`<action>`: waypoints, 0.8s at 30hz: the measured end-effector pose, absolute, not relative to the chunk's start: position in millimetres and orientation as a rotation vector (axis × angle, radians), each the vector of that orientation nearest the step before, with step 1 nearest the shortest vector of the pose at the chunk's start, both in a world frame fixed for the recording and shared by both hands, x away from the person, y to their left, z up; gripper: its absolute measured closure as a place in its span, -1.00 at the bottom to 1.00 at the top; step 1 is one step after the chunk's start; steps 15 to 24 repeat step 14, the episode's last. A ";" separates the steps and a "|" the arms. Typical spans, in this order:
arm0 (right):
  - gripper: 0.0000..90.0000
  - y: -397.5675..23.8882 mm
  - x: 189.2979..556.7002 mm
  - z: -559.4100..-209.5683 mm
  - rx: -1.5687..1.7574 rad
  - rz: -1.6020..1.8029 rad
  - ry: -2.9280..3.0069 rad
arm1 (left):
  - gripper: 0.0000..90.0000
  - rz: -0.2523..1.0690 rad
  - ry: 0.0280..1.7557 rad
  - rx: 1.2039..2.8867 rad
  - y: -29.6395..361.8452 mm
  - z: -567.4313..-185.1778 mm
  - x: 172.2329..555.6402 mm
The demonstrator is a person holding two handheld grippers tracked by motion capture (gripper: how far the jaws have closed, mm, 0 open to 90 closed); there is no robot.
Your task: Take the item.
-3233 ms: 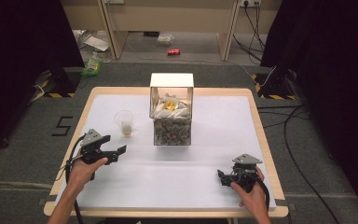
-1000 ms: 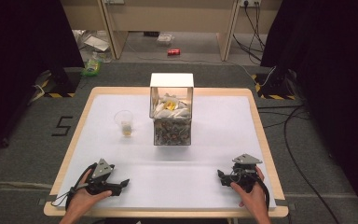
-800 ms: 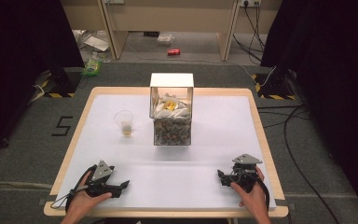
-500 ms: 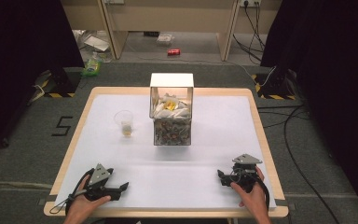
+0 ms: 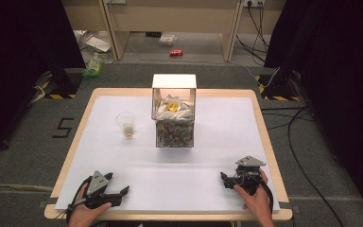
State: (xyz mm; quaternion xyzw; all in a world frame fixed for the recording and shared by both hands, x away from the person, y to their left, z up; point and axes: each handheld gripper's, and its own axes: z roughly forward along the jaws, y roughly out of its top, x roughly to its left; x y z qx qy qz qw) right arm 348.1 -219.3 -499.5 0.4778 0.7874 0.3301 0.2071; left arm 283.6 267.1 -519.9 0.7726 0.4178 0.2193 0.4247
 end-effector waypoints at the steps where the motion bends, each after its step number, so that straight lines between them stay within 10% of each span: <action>1: -0.81 -219.4 348.3 -499.5 1.327 0.919 2.193 | -0.65 0.548 1.043 1.929 267.2 -520.2 283.5; 24: -0.81 -219.1 348.1 -499.6 1.333 0.920 2.191 | -0.66 0.550 1.033 1.914 268.6 -522.1 282.6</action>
